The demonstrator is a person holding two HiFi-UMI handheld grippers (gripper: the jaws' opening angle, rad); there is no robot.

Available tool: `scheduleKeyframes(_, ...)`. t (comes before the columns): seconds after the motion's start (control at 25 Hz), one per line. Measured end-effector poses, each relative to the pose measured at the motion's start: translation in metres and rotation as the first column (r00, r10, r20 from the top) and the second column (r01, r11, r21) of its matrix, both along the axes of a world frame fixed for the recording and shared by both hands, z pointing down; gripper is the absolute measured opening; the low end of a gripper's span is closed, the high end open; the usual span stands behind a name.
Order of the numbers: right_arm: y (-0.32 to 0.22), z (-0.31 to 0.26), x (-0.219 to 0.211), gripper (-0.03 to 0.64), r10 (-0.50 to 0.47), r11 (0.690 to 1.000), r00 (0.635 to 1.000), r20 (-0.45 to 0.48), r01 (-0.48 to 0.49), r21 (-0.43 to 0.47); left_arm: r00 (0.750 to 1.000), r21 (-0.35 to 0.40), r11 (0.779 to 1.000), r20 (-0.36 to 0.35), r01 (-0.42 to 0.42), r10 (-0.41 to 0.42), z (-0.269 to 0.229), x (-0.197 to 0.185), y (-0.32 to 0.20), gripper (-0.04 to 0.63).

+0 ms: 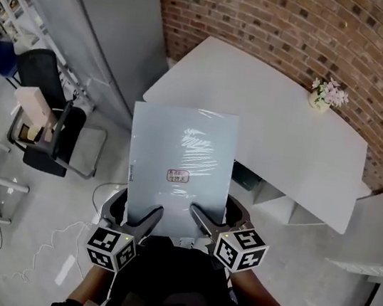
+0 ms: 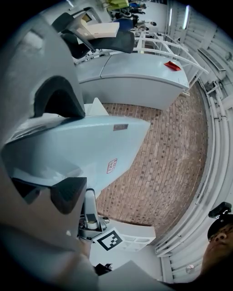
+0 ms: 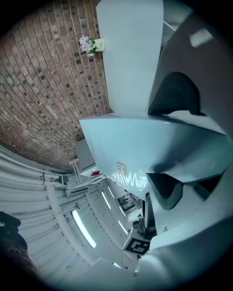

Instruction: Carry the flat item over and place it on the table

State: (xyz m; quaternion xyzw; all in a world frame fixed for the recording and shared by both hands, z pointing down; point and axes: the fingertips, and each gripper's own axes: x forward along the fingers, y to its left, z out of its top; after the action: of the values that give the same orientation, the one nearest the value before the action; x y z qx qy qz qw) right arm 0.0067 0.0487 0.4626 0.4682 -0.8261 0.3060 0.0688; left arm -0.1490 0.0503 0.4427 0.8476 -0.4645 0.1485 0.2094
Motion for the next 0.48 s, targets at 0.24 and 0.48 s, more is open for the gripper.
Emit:
scheduleKeyframes(0.24, -0.011, -0.002, 0.026, 0.402, 0.051, 0.999, 0.999, 0.006, -0.052, 0.01, 0.998, 0.013, 0.998, 0.01, -0.055, 0.055, -0.003, 0.027, -0.019, 0.423)
scheduleKeyframes(0.48, -0.023, 0.008, 0.046, 0.401, 0.111, 0.994, 0.994, 0.002, -0.111, -0.019, 0.994, -0.016, 0.994, 0.005, -0.111, 0.112, 0.007, 0.047, -0.04, 0.423)
